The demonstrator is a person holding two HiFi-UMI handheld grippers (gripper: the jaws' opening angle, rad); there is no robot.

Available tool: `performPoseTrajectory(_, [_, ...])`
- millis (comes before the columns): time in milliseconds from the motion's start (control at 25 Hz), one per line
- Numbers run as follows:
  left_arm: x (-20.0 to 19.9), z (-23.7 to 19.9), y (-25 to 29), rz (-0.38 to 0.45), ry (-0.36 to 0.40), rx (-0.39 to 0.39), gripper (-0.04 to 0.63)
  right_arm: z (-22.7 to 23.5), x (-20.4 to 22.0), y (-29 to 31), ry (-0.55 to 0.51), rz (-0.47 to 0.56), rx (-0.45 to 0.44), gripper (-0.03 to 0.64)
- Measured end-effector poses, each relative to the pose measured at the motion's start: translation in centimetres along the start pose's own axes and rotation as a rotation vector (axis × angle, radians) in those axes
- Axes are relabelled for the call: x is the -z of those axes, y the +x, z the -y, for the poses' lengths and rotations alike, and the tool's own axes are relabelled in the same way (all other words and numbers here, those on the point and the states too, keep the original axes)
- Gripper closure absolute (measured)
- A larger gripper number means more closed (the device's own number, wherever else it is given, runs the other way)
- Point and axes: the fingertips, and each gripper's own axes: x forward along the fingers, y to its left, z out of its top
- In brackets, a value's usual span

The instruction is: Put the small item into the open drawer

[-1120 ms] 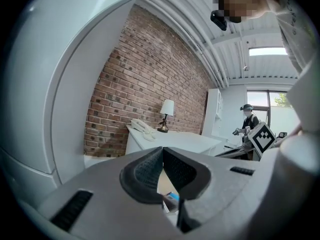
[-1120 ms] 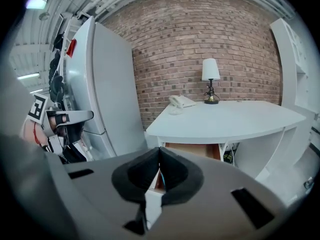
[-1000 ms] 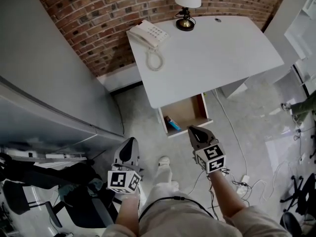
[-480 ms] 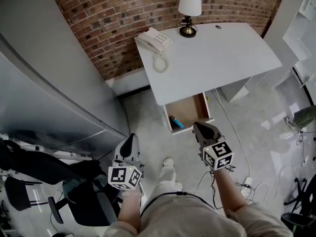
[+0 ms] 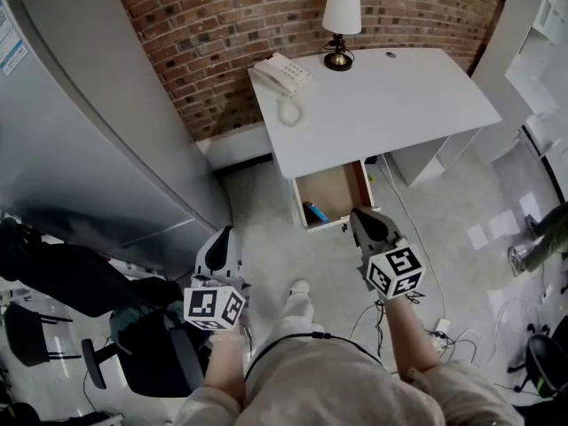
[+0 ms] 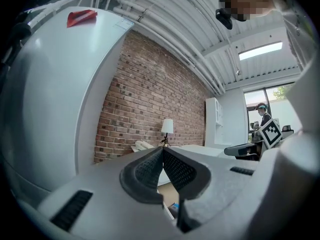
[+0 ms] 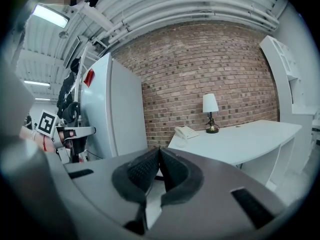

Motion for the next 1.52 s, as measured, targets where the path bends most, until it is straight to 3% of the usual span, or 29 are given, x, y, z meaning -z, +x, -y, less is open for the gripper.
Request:
performPoseTrajectory(640, [-2.2, 0.3, -4.8, 0.044, 0.025, -0.042, 0.589, -2.3, -1.2, -4.4, -0.013, 0.054, -0.025, 0.611])
performPoseTrajectory(1520, [-2.0, 0.0, -7.9, 0.04, 0.033, -0.06, 0.591, -2.6, -1.2, -7.0, -0.003, 0.094, 0.003, 0.611])
